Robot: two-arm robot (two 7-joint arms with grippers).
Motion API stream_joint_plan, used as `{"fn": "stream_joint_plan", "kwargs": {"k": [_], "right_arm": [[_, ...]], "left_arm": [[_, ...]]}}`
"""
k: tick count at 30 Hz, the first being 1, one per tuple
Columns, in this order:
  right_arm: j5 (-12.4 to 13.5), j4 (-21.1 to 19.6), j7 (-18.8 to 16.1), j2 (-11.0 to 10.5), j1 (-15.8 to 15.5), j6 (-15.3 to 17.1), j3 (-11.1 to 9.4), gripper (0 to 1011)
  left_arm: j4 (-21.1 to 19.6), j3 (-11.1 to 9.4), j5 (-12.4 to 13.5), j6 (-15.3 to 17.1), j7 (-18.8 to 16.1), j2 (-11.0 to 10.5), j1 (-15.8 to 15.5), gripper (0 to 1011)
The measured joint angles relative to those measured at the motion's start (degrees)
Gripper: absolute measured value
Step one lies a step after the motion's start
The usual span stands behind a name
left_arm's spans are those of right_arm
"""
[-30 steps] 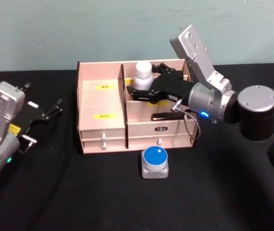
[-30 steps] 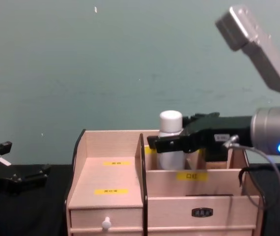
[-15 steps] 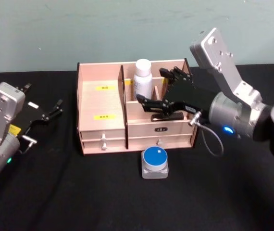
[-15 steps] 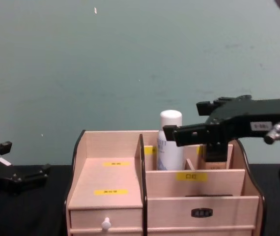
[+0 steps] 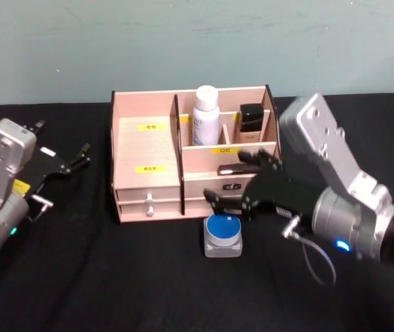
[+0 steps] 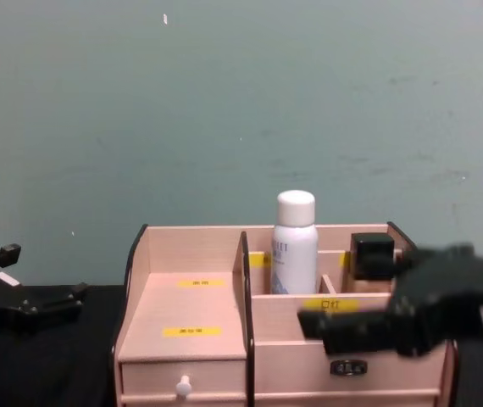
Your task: Pick up the facial cleanser and watermelon frost from the table and place them into the tiered storage box.
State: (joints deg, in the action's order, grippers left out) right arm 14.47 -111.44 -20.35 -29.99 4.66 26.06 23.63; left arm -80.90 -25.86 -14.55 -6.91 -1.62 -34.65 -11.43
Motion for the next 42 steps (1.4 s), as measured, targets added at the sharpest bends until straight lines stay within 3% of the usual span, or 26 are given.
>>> {"fn": "stream_joint_plan", "kwargs": {"k": [7, 15, 27, 42], "right_arm": [[0.3, 0.6, 0.5, 0.2, -4.5, 0.1, -0.2, 1002], [0.4, 2.3, 0.7, 0.4, -6.9, 0.7, -0.8, 1002], [-0.1, 4.7, 0.5, 1.4, -6.7, 1.0, -1.3, 1003], [-1.3, 8.8, -1.0, 3.5, -3.7, 0.1, 0.9, 1002]], "left_arm": [[0.0, 0.0, 0.0, 0.0, 0.0, 0.0, 0.0, 1010], [0.0, 0.0, 0.0, 0.0, 0.0, 0.0, 0.0, 1010], [0.0, 0.0, 0.0, 0.0, 0.0, 0.0, 0.0, 1010], [0.0, 0.0, 0.0, 0.0, 0.0, 0.0, 0.0, 1010]]}}
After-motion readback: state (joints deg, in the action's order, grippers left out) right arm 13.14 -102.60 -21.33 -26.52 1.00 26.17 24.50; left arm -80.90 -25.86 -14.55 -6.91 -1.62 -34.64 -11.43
